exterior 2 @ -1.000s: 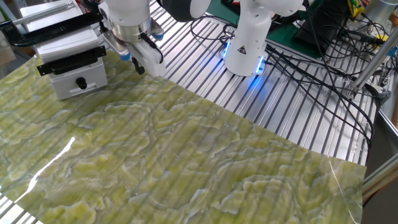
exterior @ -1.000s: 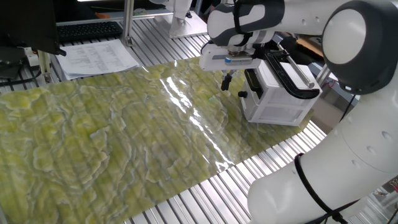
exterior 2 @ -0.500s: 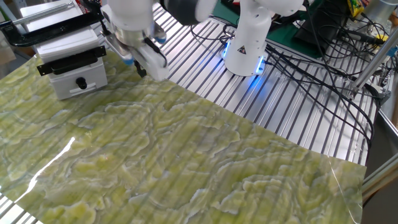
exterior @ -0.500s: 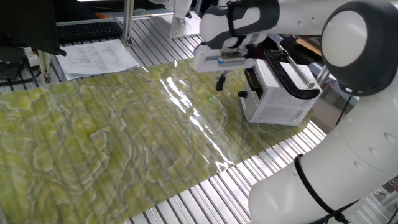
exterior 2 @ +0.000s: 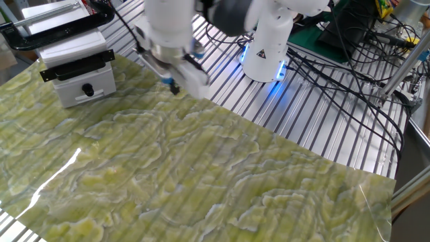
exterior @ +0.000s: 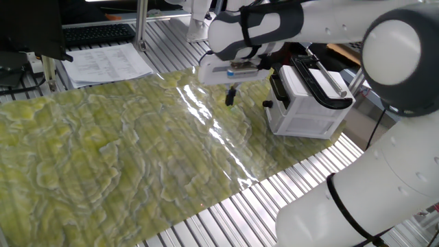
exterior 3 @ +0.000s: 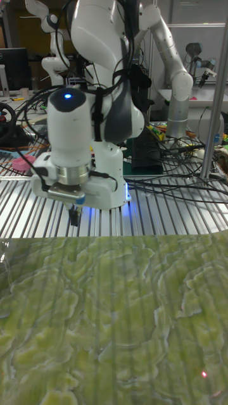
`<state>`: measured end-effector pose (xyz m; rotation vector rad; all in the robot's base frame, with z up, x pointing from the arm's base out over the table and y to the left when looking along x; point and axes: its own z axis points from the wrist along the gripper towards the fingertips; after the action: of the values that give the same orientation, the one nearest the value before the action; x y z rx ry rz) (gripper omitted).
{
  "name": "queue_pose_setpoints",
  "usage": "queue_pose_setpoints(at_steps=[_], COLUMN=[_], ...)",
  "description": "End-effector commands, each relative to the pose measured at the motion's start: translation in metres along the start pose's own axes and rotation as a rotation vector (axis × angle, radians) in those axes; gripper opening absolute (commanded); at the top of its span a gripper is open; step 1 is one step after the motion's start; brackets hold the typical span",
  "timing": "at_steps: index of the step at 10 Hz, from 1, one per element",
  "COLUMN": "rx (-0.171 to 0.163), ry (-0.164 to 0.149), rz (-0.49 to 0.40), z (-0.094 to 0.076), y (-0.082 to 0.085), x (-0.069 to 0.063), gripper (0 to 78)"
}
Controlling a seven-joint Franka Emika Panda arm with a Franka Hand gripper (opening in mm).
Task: Grasp the handle and close the drawer
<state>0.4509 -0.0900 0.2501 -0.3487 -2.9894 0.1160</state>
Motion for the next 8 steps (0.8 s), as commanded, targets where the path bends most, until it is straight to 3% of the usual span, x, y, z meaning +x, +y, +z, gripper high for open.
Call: queue_pose_setpoints(at_steps=[1,2,4,5,6,8], rx=[-0.081,-0.065,-0.084,-0.081,-0.090,-0.157], ry=[-0.022,-0.038,-0.051,-0.121,-0.126,-0.123], rz=[-0.216,-0.238,-0.247,-0.244,-0.254,-0.261], z=[-0.026,-0.035,-0.039,-0.044,-0.046,-0.054], y=[0.143,0.152,0.153,0.151,0.151,0.147], x=[0.091,0.106,0.111,0.114,0.115,0.114], gripper=[1.1,1.1,1.1,1.1,1.1,1.1])
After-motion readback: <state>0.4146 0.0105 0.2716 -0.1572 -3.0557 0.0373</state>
